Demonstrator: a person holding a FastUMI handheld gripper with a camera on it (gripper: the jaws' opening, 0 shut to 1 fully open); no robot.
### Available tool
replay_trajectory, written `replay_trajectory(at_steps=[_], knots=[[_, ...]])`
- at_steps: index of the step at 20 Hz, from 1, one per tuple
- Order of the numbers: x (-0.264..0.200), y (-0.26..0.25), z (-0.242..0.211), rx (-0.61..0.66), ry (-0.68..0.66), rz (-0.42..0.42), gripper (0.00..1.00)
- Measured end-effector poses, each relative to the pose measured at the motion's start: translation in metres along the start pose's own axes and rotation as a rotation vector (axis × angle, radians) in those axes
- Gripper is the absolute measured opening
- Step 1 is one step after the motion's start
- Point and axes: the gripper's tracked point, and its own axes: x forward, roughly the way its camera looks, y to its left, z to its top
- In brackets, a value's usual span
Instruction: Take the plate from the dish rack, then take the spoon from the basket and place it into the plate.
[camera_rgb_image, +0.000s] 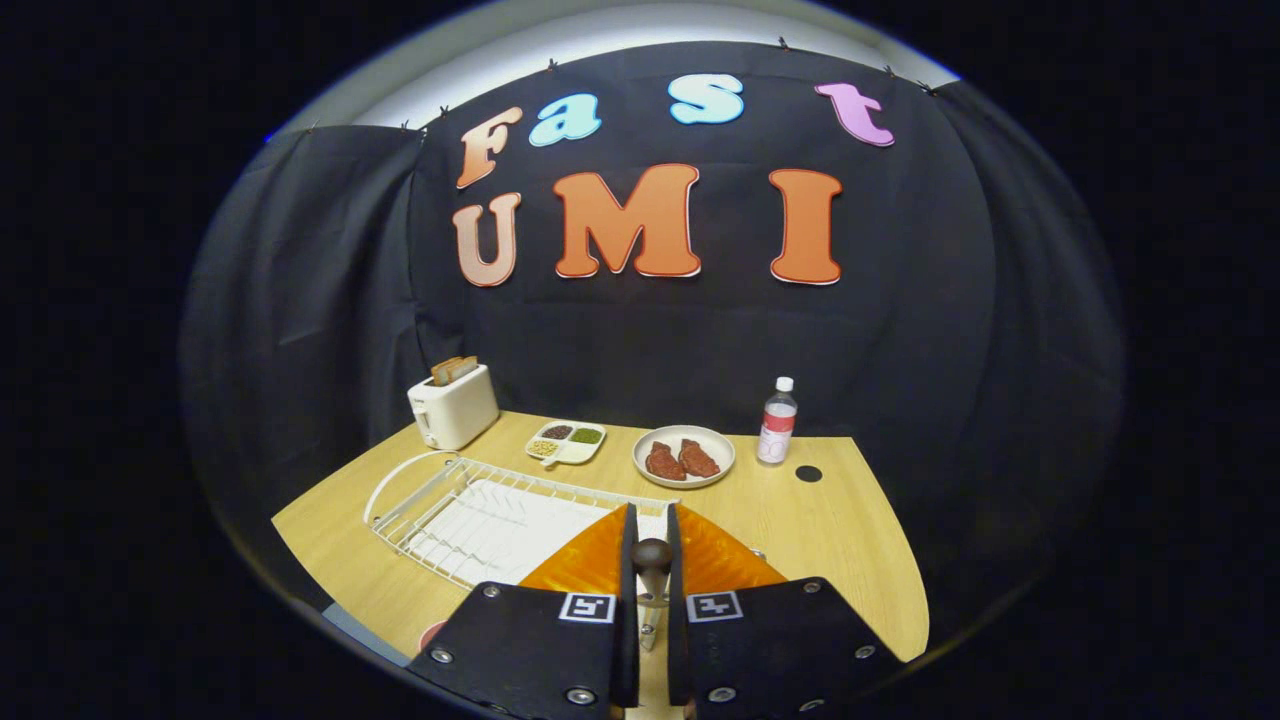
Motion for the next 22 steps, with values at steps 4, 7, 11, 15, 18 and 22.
replay_trajectory(at_steps=[4,7,11,15,18,22], knots=[[-0.006,0.040,-0.008,-0.005,0.016,0.105,0.11],[-0.010,0.067,-0.017,-0.018,0.039,0.170,0.11],[-0.015,0.095,-0.028,-0.048,0.063,0.235,0.11],[-0.020,0.120,-0.047,-0.049,0.102,0.299,0.11],[-0.020,0.135,-0.068,-0.051,0.142,0.340,0.11],[-0.021,0.150,-0.093,-0.053,0.193,0.371,0.11]])
